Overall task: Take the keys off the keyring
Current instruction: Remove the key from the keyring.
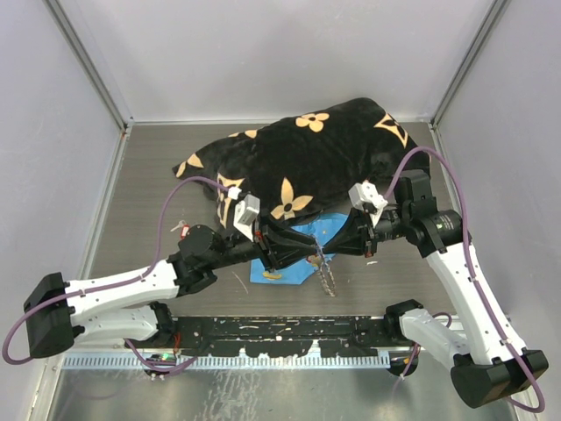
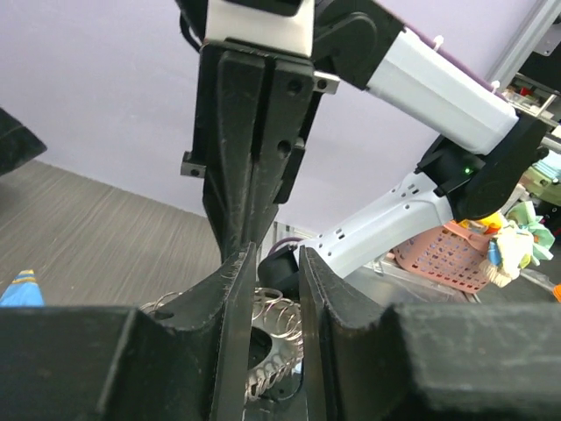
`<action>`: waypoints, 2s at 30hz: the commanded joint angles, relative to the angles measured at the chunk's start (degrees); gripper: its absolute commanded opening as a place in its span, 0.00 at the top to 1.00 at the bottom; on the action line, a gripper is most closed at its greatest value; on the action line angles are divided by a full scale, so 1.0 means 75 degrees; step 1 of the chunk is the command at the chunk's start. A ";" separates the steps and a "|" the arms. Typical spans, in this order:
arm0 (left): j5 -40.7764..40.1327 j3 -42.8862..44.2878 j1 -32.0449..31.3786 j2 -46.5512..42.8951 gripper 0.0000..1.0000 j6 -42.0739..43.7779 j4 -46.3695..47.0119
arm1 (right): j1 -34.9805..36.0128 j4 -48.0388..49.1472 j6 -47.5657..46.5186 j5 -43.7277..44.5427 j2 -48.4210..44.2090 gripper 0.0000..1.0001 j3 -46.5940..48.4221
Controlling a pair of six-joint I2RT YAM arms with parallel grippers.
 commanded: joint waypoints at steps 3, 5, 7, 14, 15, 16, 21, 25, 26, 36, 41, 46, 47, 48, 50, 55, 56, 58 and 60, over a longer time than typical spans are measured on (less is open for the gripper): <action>-0.0367 -0.0099 -0.0107 0.0130 0.74 -0.0078 0.0957 | -0.0054 0.0672 0.0560 -0.0390 -0.0140 0.99 0.0018; -0.0457 -0.0179 -0.0121 0.0154 0.75 -0.0136 0.0951 | -0.0058 0.0716 0.0608 -0.0381 -0.0146 0.99 0.0009; -0.0536 -0.0241 -0.0121 0.0175 0.77 -0.0196 0.0951 | -0.0053 0.0746 0.0644 -0.0378 -0.0131 0.99 0.0012; -0.0556 -0.0279 -0.0119 0.0346 0.78 -0.0366 0.0950 | -0.0049 0.0927 0.0830 -0.0371 -0.0094 0.99 -0.0019; -0.0538 -0.0265 -0.0121 0.0363 0.79 -0.0384 0.0954 | -0.0049 0.0939 0.0848 -0.0368 -0.0089 0.99 -0.0031; -0.0521 -0.0262 -0.0119 0.0380 0.79 -0.0391 0.0962 | -0.0055 0.0951 0.0860 -0.0365 -0.0082 0.99 -0.0026; -0.0496 -0.0290 -0.0122 0.0407 0.83 -0.0408 0.0951 | -0.0049 0.0991 0.0906 -0.0352 -0.0077 0.99 -0.0041; -0.0522 -0.0320 -0.0119 0.0413 0.84 -0.0405 0.0942 | -0.0056 0.1010 0.0918 -0.0355 -0.0060 0.99 -0.0036; -0.0529 -0.0320 -0.0119 0.0411 0.84 -0.0406 0.0937 | -0.0056 0.1018 0.0930 -0.0366 -0.0067 0.99 -0.0034; -0.0494 -0.0291 -0.0119 0.0533 0.87 -0.0417 0.0892 | -0.0051 0.1045 0.0954 -0.0349 -0.0060 0.99 -0.0017; -0.0498 -0.0273 -0.0119 0.0586 0.89 -0.0405 0.0861 | -0.0058 0.1048 0.0978 -0.0357 -0.0052 0.99 -0.0006; -0.0444 -0.0236 -0.0119 0.0544 1.00 -0.0259 0.0702 | -0.0051 0.1039 0.0988 -0.0358 -0.0055 0.99 -0.0022; -0.0430 -0.0149 -0.0119 0.0500 1.00 -0.0182 0.0504 | -0.0052 0.1031 0.0987 -0.0343 -0.0056 0.99 -0.0031; -0.0431 -0.0075 -0.0121 0.0443 1.00 -0.0080 0.0227 | -0.0049 0.1022 0.0984 -0.0343 -0.0065 0.99 -0.0047; -0.0445 0.0089 -0.0109 0.0317 1.00 0.0119 -0.0393 | -0.0056 0.0952 0.0936 -0.0299 -0.0059 0.96 -0.0054; 0.0258 0.0670 0.0256 0.0026 1.00 0.0281 -0.2223 | -0.0022 -0.0043 -0.0148 0.0156 -0.0028 0.72 0.0202; 0.0484 0.0834 0.0370 -0.0002 1.00 0.0325 -0.2632 | 0.0001 -0.0316 -0.0452 0.0314 0.0006 0.65 0.0321; 0.0954 0.1188 0.0631 -0.0001 1.00 0.0467 -0.3494 | 0.0040 -0.0980 -0.1214 0.0702 0.0089 0.58 0.0701; 0.1409 0.1656 0.0802 0.0064 1.00 0.0690 -0.4547 | 0.0087 -0.1508 -0.1816 0.1027 0.0176 0.52 0.1017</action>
